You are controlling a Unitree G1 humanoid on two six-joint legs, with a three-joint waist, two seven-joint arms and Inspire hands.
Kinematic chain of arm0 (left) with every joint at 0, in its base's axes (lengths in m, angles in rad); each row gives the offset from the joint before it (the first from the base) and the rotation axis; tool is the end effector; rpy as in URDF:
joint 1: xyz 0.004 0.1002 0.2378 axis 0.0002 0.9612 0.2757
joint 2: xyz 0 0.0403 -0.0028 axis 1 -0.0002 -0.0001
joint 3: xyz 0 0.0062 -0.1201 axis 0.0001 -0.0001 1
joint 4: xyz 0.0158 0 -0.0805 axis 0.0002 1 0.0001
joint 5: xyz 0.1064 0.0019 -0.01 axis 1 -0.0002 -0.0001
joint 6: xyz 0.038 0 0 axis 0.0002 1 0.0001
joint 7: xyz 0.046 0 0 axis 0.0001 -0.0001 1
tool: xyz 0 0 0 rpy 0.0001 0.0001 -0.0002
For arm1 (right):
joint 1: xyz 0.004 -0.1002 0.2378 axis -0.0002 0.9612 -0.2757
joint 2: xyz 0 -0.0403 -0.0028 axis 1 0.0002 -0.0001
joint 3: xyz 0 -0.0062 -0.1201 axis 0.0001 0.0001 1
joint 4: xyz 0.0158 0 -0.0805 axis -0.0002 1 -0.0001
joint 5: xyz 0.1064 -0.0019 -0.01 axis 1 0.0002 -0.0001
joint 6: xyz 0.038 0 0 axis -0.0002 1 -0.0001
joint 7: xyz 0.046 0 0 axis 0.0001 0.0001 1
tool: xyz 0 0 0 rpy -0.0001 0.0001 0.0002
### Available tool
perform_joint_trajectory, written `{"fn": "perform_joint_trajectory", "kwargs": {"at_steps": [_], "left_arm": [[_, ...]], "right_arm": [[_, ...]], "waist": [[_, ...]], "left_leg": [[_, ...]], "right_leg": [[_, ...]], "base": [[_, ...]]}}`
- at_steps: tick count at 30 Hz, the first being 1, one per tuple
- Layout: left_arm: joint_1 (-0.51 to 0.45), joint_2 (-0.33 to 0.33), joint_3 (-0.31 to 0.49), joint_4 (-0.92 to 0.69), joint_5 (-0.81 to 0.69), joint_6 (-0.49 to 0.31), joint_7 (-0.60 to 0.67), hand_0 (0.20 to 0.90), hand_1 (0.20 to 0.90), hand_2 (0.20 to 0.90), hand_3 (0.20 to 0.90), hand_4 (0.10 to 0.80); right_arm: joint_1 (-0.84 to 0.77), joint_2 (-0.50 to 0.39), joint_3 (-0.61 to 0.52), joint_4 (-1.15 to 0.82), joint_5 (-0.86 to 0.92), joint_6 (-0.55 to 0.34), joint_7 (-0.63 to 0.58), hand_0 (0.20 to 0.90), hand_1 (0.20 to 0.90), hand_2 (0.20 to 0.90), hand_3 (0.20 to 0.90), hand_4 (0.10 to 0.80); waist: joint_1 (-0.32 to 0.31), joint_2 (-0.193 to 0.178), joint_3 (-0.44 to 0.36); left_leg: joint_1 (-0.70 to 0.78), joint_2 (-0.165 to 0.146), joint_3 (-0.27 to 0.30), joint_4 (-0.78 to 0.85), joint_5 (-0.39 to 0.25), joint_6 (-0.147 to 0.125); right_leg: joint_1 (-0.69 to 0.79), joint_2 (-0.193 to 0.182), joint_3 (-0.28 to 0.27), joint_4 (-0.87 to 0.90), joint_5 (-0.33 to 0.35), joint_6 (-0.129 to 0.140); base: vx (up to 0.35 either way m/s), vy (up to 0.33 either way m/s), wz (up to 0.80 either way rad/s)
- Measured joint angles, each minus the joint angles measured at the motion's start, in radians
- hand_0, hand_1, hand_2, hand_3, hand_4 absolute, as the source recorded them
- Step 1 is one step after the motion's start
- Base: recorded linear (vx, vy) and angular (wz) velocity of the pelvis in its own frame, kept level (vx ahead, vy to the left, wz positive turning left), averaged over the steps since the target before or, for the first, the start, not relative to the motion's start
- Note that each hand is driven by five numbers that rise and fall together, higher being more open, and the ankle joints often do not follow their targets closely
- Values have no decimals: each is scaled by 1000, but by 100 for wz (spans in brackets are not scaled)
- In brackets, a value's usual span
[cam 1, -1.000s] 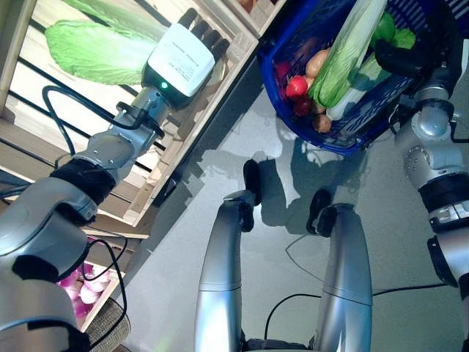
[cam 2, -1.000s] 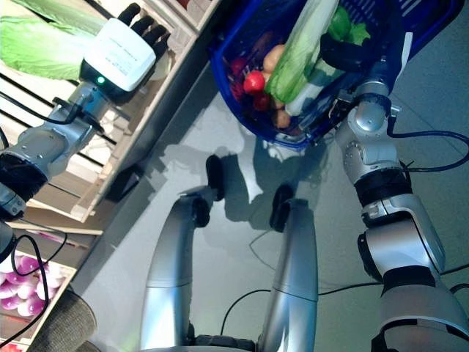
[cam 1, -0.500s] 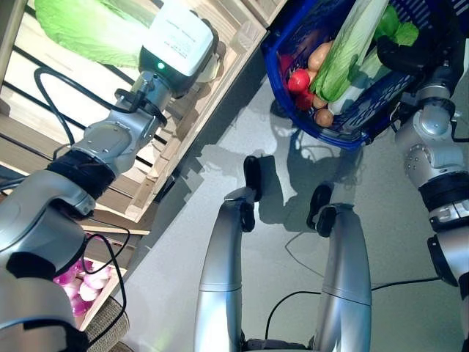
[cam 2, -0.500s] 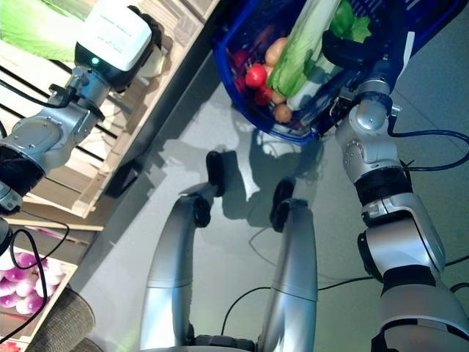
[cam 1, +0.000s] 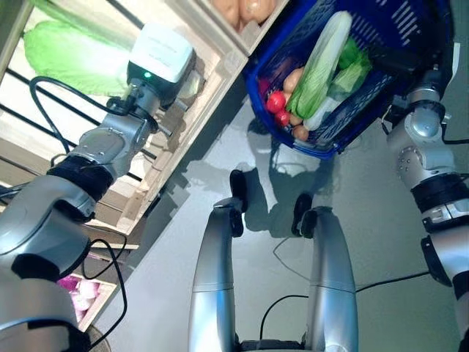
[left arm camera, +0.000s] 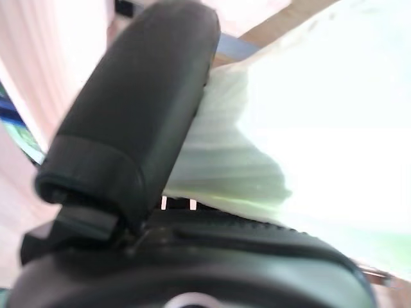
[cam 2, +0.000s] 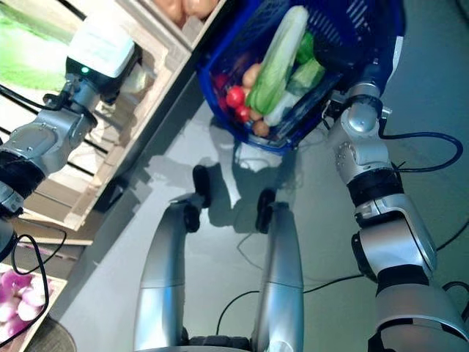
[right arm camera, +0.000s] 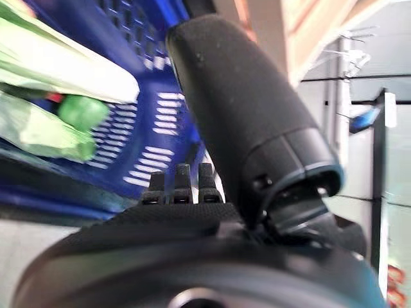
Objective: Put vegetables into the basket
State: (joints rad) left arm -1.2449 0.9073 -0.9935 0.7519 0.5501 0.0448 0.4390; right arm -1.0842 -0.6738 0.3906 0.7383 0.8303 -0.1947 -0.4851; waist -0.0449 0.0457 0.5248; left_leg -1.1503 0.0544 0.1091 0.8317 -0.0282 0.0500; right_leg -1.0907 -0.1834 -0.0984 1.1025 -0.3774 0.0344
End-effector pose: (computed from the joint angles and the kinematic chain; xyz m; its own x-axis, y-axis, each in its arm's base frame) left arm 0.3677 0.2484 0.2432 0.8604 -0.2185 0.4603 -0.5079 -0.2950 0.8093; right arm 0.3693 -0.2277 0.2440 0.8289 -0.4029 0.3880 0.3524 0.9149 0.1970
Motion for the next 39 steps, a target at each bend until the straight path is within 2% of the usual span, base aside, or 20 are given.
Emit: {"fn": "perform_joint_trajectory", "kwargs": {"at_steps": [1, 2, 4, 11, 13, 15, 19, 22, 25, 28, 30, 34, 37, 39], "left_arm": [[2, 0, 7, 0, -12, -8, 7, 300, 300, 300, 300, 400], [29, -12, 61, -1, -39, -40, 28, 300, 300, 300, 300, 400], [70, -25, 120, -7, -83, -81, 58, 300, 300, 300, 300, 400], [169, -32, 258, -47, -170, -186, 87, 300, 300, 300, 300, 400], [197, -33, 272, -55, -201, -207, 86, 300, 300, 300, 300, 400], [260, -40, 323, -80, -237, -228, 84, 300, 300, 300, 300, 400], [313, -43, 374, -109, -349, -251, 64, 300, 300, 300, 300, 400], [360, -79, 447, -131, -455, -260, 38, 300, 300, 300, 300, 400], [415, -112, 515, -161, -560, -260, 9, 300, 300, 300, 300, 400], [466, -196, 647, -235, -738, -260, -51, 300, 300, 300, 300, 400], [494, -246, 677, -263, -821, -260, -76, 300, 300, 300, 300, 400], [526, -301, 689, -306, -952, -261, -119, 300, 300, 300, 300, 400], [608, -358, 708, -398, -1029, -255, -145, 300, 300, 300, 300, 400], [653, -388, 706, -434, -1072, -255, -157, 300, 300, 300, 300, 400]], "right_arm": [[4, 0, -3, 0, 0, 0, 0, 900, 900, 900, 900, 800], [22, 3, -11, 0, 0, 0, 2, 900, 900, 900, 900, 800], [51, 17, -29, -2, -1, 0, 5, 900, 900, 900, 900, 800], [136, 25, -39, -83, -46, 0, 17, 900, 900, 900, 900, 800], [155, 28, -43, -108, -48, 2, 27, 900, 900, 900, 900, 800], [182, 53, -71, -121, -79, 10, 31, 900, 900, 900, 900, 800], [210, 60, -79, -130, -82, 23, 37, 900, 900, 900, 900, 800], [240, 70, -92, -149, -88, 46, 61, 900, 900, 900, 900, 800], [261, 87, -93, -157, -111, 69, 134, 900, 900, 900, 900, 800], [278, 95, -76, -209, -157, 81, 300, 900, 900, 900, 900, 800], [283, 104, -51, -217, -156, 96, 386, 900, 900, 900, 900, 800], [295, 151, -26, -264, -154, 158, 532, 900, 900, 900, 900, 800], [371, 204, -25, -320, -124, 234, 613, 900, 900, 900, 900, 800], [432, 245, -20, -335, -78, 279, 651, 900, 900, 900, 900, 800]], "waist": [[0, -2, 0], [1, -3, 0], [5, -5, 0], [10, -8, 0], [11, -11, 0], [11, -13, 0], [29, -28, -2], [37, -30, -3], [47, -32, -3], [62, -38, -5], [65, -43, -5], [78, -78, -13], [91, -97, -28], [93, -118, -103]], "left_leg": [[13, 0, 1, -3, -2, 2], [46, 1, 3, -10, -3, 2], [109, 0, 4, -30, -4, 0], [271, -1, 3, -88, 3, -12], [310, -4, 2, -96, 2, -15], [355, -6, -6, -108, 0, -20], [415, -9, -20, -152, 7, -33], [453, -11, -23, -186, 13, -42], [505, -13, -23, -225, 18, -48], [554, -19, -31, -271, 41, -58], [595, -20, -44, -292, 46, -62], [693, -19, -49, -383, 59, -71], [820, -17, -47, -486, 72, -75], [841, -10, -46, -533, 78, -80]], "right_leg": [[12, 0, 1, -2, -1, -2], [46, 0, 0, -8, -1, -1], [107, 0, -2, -26, -2, -2], [271, -8, -27, -70, -13, -11], [310, -13, -31, -75, -20, -11], [363, -15, -44, -92, -22, -7], [423, -12, -61, -123, -28, -18], [463, -16, -76, -146, -30, -22], [510, -14, -80, -177, -30, -22], [562, -15, -105, -220, -26, -16], [616, -12, -127, -248, -26, -16], [706, -5, -140, -316, -19, -17], [828, 11, -156, -415, 1, -11], [852, 23, -166, -468, 3, -12]], "base": [[31, -35, -2], [0, 0, 0], [0, 0, 0], [45, -37, 6], [84, -34, 7], [83, -33, 10], [56, -22, 8], [58, -23, 12], [22, -26, 1], [10, -92, 8], [-28, -88, 17], [107, -103, 4], [164, -100, 1], [150, -74, 4]]}}
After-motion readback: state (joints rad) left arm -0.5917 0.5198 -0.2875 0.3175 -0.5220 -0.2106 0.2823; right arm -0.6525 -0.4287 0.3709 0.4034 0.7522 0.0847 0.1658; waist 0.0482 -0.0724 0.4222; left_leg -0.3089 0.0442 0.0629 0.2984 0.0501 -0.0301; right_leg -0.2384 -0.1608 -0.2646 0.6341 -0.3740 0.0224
